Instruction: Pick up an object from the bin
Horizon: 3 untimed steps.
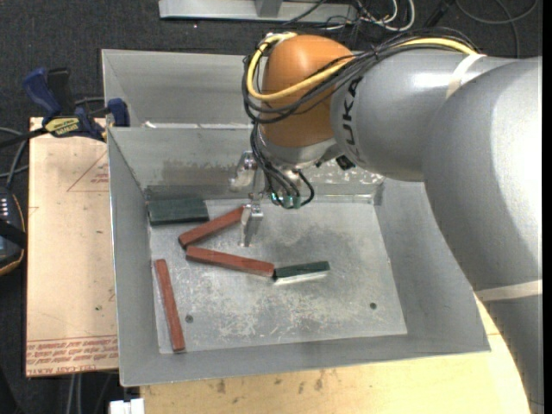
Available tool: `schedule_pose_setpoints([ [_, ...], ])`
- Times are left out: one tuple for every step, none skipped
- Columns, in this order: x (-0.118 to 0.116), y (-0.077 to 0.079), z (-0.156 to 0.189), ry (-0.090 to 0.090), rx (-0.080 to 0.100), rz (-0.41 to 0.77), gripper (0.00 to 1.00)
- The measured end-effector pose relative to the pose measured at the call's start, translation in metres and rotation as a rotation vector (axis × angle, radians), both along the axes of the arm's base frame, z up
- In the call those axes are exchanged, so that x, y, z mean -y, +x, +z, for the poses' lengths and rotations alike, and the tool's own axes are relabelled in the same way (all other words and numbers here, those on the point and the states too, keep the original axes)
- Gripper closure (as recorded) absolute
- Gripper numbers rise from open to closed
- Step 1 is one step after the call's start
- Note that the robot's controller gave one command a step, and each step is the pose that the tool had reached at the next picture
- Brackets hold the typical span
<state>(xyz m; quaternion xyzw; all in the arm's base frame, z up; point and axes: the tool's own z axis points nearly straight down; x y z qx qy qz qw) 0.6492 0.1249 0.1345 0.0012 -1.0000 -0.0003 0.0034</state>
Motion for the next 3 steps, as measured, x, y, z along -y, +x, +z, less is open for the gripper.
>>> schedule_pose_setpoints([
  [0.000, 0.002, 0.005, 0.001, 0.008, -0.002, 0.00],
  [-0.028, -0.030, -0.062, 0.003, 0.017, -0.012, 0.00],
  [-0.024, -0.026, -0.054, 0.002, 0.015, -0.014, 0.00],
])
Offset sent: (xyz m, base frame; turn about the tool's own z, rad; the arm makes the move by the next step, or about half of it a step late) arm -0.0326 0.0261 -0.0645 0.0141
